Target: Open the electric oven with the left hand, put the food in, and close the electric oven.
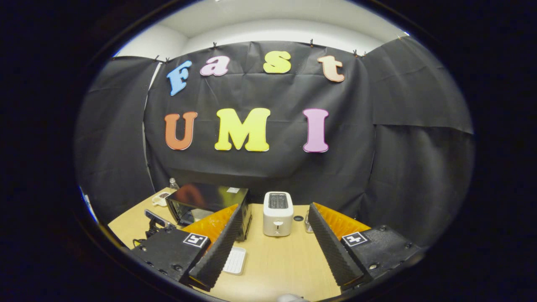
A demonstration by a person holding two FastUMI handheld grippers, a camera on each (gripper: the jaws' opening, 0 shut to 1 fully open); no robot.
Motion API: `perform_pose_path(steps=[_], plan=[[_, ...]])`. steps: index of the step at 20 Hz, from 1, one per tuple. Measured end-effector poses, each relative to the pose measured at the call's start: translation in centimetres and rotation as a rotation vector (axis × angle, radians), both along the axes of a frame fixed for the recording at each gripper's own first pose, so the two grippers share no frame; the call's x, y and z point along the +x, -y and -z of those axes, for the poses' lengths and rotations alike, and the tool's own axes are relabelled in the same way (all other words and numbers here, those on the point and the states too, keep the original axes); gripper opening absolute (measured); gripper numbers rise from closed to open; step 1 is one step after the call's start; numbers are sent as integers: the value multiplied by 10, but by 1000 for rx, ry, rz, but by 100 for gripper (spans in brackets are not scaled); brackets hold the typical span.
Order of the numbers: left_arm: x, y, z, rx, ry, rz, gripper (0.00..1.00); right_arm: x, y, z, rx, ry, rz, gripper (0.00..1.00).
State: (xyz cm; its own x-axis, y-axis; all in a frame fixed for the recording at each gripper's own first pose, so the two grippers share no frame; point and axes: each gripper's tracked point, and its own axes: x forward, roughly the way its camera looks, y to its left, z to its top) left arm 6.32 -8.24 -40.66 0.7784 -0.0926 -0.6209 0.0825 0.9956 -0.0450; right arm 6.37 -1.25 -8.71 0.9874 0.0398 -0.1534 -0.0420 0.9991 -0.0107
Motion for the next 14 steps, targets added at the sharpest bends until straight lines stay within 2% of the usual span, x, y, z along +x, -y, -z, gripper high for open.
perform_pose_path(steps=[3,4,5,8,9,10,12,13,14], plan=[[15,-1,-20,-6,36,-4,96,4,0,0,3,4,1,100],[21,0,-26,-7,48,-1,96,6,0,-1,3,6,1,91],[26,0,-30,-3,58,0,96,7,1,-1,4,6,5,100],[43,-4,-41,3,84,2,96,11,3,0,14,0,11,100],[49,-3,-42,-6,83,-2,96,12,4,1,15,0,16,91],[56,-5,-47,-10,90,-8,96,13,4,-1,14,1,18,100],[69,-7,-56,-14,113,-12,100,13,4,-4,9,8,22,100],[73,-7,-60,-11,123,-11,96,12,4,-5,6,12,23,91],[78,-6,-66,-12,136,-12,96,13,4,-5,3,13,23,91]])
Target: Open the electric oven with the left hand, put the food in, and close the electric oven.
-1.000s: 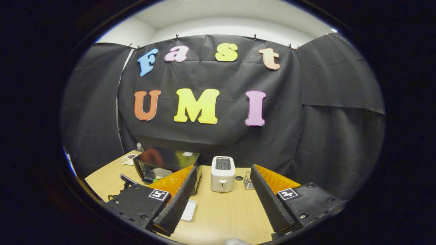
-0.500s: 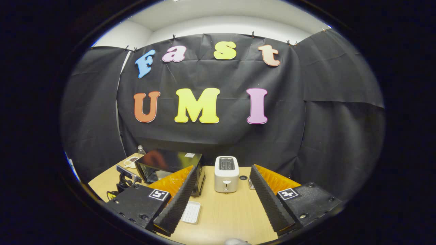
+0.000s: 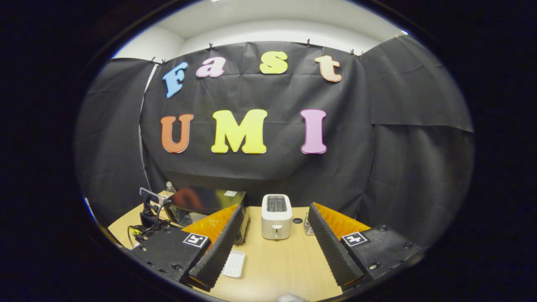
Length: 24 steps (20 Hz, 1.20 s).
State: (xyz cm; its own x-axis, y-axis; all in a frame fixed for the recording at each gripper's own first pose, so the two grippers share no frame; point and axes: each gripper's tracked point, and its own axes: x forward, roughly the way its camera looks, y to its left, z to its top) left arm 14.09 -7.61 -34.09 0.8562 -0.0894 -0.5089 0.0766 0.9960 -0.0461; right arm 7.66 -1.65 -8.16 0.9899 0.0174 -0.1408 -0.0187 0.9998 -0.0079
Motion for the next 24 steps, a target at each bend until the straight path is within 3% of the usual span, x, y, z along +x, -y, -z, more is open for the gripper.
perform_pose_path(steps=[1,4,5,6,7,8,9,13,14,15,16,17,18,19,20,21,22,23,24], plan=[[4,1,-3,-5,4,-2,96,1,1,1,-3,3,2,100],[14,3,-12,-14,28,-5,96,3,0,0,7,0,6,100],[14,4,-13,-14,31,-4,96,4,-1,0,10,0,4,91],[15,5,-12,-14,30,-1,96,4,-2,0,8,-1,1,100],[11,7,-14,-13,27,2,96,4,-3,0,6,-2,-2,91],[11,7,-14,-13,27,1,96,4,-3,-2,3,2,-2,91],[10,6,-15,-12,29,-1,96,5,-3,-3,2,5,-2,100],[4,1,-25,-1,47,-9,96,5,-8,-5,-4,10,-15,100],[0,-1,-29,0,50,-15,96,4,-10,-7,-4,13,-18,91],[-4,-2,-35,-6,55,-20,96,4,-13,-9,0,18,-25,100],[-10,-3,-44,-18,64,-29,96,2,-16,-12,3,22,-31,100],[-15,-7,-55,-24,79,-39,96,1,-18,-13,5,26,-39,91],[-21,-11,-69,-27,102,-49,96,-1,-21,-17,9,34,-45,91],[-28,-13,-86,-38,126,-56,96,-3,-25,-22,13,42,-53,100],[-34,-16,-105,-45,157,-61,96,-6,-29,-26,16,48,-59,91],[-42,-23,-123,-46,187,-70,96,-8,-31,-29,20,58,-66,100],[-50,-27,-143,-49,223,-76,96,-11,-35,-35,22,70,-69,100],[-57,-30,-164,-57,257,-80,96,-15,-39,-39,23,80,-74,90],[-66,-36,-186,-65,293,-84,96,-17,-42,-43,24,86,-75,100]])
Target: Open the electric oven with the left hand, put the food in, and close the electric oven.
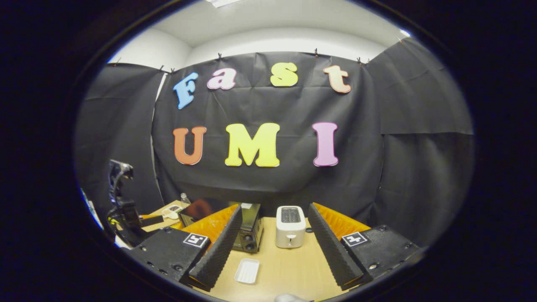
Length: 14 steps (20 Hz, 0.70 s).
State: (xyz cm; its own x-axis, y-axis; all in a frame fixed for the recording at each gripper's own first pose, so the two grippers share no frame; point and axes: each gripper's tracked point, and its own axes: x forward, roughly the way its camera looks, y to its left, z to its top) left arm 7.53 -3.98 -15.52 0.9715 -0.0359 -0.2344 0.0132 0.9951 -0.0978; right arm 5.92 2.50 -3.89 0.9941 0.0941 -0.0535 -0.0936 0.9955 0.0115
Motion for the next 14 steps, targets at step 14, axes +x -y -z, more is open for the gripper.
perform_pose_path(steps=[14], plan=[[-99,-34,-152,9,260,-20,92,-50,-8,-34,7,87,48,100]])
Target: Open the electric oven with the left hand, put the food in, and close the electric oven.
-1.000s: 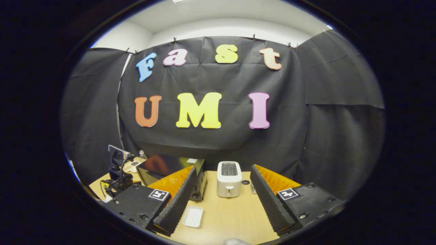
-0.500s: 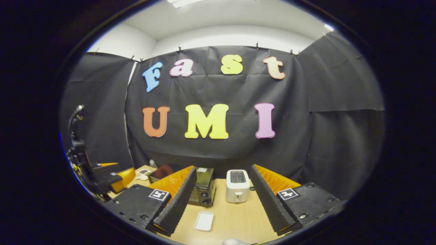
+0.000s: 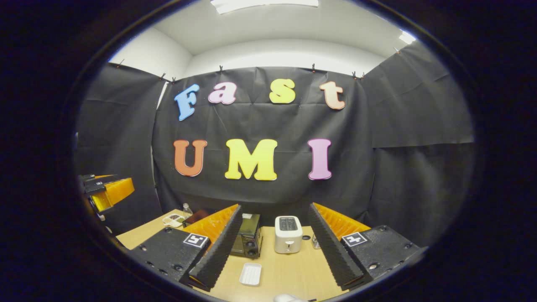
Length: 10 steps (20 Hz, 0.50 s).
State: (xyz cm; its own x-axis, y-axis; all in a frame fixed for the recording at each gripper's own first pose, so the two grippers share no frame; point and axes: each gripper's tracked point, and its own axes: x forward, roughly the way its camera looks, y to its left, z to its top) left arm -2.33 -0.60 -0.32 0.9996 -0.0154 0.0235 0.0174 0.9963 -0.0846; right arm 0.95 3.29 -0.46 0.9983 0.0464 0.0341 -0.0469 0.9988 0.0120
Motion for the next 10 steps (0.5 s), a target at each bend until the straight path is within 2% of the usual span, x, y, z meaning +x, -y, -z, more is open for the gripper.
perform_pose_path(steps=[1,2,5,6,8,9,10], plan=[[-2,0,0,6,-3,-2,92,-3,1,-1,5,0,0,90],[-4,-1,1,5,-8,1,92,-5,3,-2,4,3,3,100],[-4,0,2,6,-14,7,92,-10,8,-7,3,14,13,100],[-5,1,2,7,-17,14,92,-11,9,-6,4,12,14,90],[-5,5,2,8,-14,26,92,-14,12,-6,2,10,20,90],[-4,7,2,10,-14,30,87,-15,13,-6,4,10,22,100],[-4,8,1,13,-13,35,92,-16,15,-6,7,10,24,90]])
